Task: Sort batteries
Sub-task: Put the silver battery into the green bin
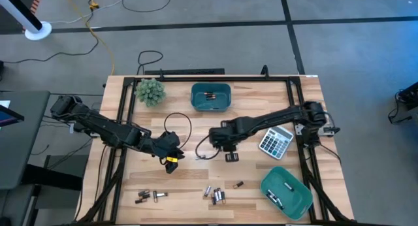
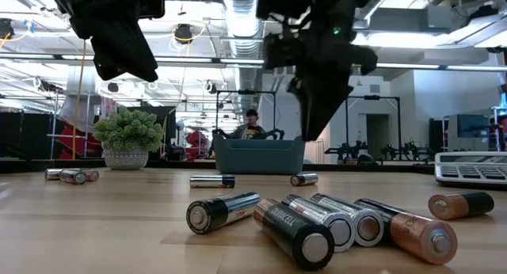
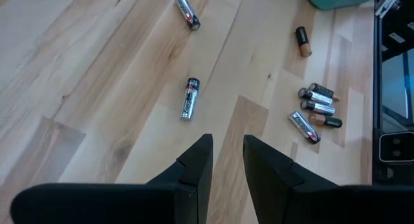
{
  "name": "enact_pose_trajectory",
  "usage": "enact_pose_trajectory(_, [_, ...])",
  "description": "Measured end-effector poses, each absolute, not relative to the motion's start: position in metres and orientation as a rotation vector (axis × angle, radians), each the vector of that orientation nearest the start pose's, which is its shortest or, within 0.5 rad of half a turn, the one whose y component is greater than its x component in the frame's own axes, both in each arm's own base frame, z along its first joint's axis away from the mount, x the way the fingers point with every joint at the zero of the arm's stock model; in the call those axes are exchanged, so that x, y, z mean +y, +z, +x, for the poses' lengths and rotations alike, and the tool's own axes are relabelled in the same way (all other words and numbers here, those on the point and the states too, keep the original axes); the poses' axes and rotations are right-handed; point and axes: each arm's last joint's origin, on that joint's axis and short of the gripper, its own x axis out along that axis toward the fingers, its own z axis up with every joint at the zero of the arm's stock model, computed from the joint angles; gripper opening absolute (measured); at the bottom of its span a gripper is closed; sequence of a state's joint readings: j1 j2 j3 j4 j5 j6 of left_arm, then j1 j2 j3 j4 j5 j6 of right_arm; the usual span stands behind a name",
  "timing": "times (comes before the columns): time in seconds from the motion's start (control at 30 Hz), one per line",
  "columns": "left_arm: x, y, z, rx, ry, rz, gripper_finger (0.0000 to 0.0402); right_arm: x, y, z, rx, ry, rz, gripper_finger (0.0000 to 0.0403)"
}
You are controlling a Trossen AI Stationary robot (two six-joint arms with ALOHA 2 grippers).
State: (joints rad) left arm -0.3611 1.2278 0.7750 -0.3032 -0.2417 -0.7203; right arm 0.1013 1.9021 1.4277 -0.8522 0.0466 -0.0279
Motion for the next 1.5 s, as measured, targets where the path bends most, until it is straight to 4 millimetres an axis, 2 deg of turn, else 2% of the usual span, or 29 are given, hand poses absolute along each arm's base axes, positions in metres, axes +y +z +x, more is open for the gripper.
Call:
enact_pose_trajectory(0.17, [-0.081, 0.233, 0.234, 0.725, 0.150, -0.462, 0.0083, 0.039, 0.188, 0.393, 1.385, 0.182, -0.265, 0.0152])
enact_pose_trajectory(0.33, [-0.081, 0.232, 0.233, 0.740, 0.135, -0.467, 0.0083, 0.041, 0.169, 0.402, 1.431, 0.276, -0.370, 0.0179])
enact_pose_trajectory(0.53, [-0.081, 0.230, 0.231, 0.778, 0.144, -0.455, 0.0083, 0.037, 0.144, 0.407, 1.493, 0.299, -0.390, 0.0179])
enact_pose_trajectory(0.7, [-0.080, 0.229, 0.230, 0.784, 0.145, -0.451, 0.0083, 0.035, 0.130, 0.408, 1.533, 0.267, -0.353, 0.0133])
enact_pose_trajectory(0.93, [-0.080, 0.228, 0.229, 0.803, 0.153, -0.443, 0.0083, 0.042, 0.131, 0.405, 1.544, 0.179, -0.278, 0.0019])
enact_pose_trajectory(1.07, [-0.080, 0.227, 0.228, 0.814, 0.157, -0.438, 0.0083, 0.044, 0.143, 0.401, 1.542, 0.097, -0.195, 0.0020])
enact_pose_trajectory(1.17, [-0.079, 0.226, 0.227, 0.825, 0.162, -0.433, 0.0083, 0.043, 0.160, 0.393, 1.542, 0.025, -0.100, 0.0020])
enact_pose_trajectory(1.3, [-0.079, 0.226, 0.227, 0.833, 0.156, -0.408, 0.0083, 0.044, 0.209, 0.381, 1.429, -0.054, 0.009, 0.0016])
enact_pose_trajectory(1.4, [-0.078, 0.226, 0.227, 0.834, 0.140, -0.368, 0.0083, 0.047, 0.241, 0.362, 1.406, -0.110, 0.079, 0.0016])
enact_pose_trajectory(1.5, [-0.076, 0.226, 0.228, 0.833, 0.138, -0.347, 0.0083, 0.056, 0.277, 0.343, 1.289, -0.182, 0.128, 0.0015])
